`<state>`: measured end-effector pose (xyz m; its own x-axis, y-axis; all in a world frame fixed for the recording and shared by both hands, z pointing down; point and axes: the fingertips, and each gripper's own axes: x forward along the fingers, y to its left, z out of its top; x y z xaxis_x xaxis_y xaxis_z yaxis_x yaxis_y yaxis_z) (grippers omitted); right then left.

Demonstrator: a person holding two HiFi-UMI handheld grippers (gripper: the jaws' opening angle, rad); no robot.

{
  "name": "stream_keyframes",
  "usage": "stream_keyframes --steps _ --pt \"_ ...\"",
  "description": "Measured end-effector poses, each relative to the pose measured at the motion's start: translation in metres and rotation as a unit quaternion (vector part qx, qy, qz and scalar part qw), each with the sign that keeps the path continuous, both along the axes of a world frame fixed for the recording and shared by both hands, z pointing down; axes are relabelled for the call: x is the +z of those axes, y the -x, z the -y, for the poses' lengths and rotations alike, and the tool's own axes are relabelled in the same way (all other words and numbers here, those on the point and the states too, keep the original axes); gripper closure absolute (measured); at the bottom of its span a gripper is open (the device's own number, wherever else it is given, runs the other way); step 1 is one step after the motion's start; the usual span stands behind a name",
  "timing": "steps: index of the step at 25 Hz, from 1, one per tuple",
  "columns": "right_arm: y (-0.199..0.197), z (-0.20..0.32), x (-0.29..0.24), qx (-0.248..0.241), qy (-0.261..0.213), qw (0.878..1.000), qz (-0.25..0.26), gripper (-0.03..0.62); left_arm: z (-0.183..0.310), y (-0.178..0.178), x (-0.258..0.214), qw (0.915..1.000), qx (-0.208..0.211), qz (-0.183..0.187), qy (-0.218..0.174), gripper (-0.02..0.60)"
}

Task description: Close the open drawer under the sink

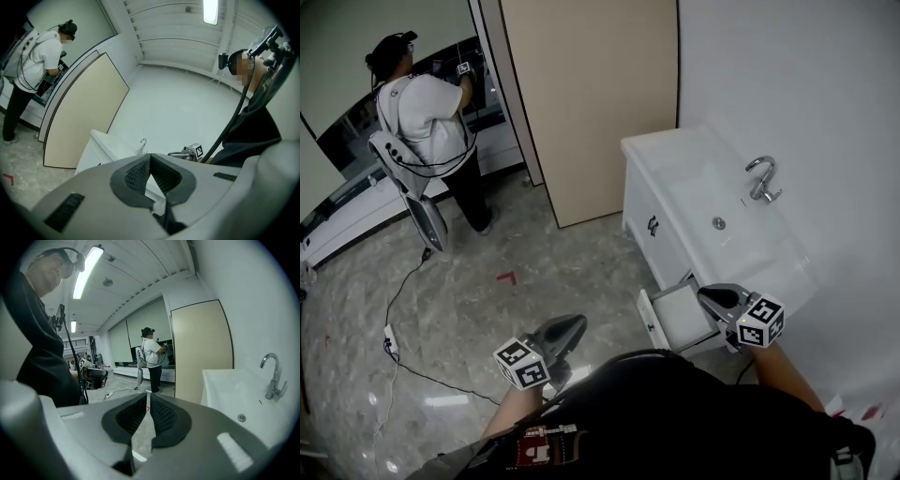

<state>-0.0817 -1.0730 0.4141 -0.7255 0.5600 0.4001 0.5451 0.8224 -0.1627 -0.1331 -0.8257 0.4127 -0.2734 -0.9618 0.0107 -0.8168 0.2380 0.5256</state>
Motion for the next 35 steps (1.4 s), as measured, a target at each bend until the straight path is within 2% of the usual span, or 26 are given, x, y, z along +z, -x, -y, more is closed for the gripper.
stream_keyframes --steps 6,13,21,27,30,33,35 --pt "0.023 -0.057 -0.001 -0.009 -0.024 1.0 -0.012 0.591 -0.046 0.033 0.001 0.9999 0.008 0.012 -0.006 0.581" --pt "0.046 -0.113 -0.003 -0.01 -0.032 0.999 -0.02 0.591 -0.093 0.056 0.009 0.9997 0.02 0.002 -0.01 0.581" --pt "0.067 -0.12 0.003 -0.047 -0.029 0.998 -0.016 0.591 -0.107 0.053 0.017 0.9998 -0.018 0.002 -0.005 0.581" --pt "0.074 -0.075 -0.009 -0.102 -0.023 0.994 0.02 0.591 -0.064 0.042 0.007 0.9978 -0.062 0.023 0.006 0.581" --pt "0.066 -0.031 -0.009 -0.133 -0.026 0.99 0.04 0.589 -0.018 0.027 0.007 0.9955 -0.088 0.032 0.011 0.581" --pt "0.057 0.018 -0.014 -0.158 -0.019 0.986 0.049 0.589 0.034 0.012 0.004 0.9926 -0.119 0.021 0.01 0.581" --pt "0.05 0.05 -0.021 -0.171 -0.009 0.984 0.052 0.589 0.074 0.003 0.0 0.9919 -0.125 0.017 0.012 0.581"
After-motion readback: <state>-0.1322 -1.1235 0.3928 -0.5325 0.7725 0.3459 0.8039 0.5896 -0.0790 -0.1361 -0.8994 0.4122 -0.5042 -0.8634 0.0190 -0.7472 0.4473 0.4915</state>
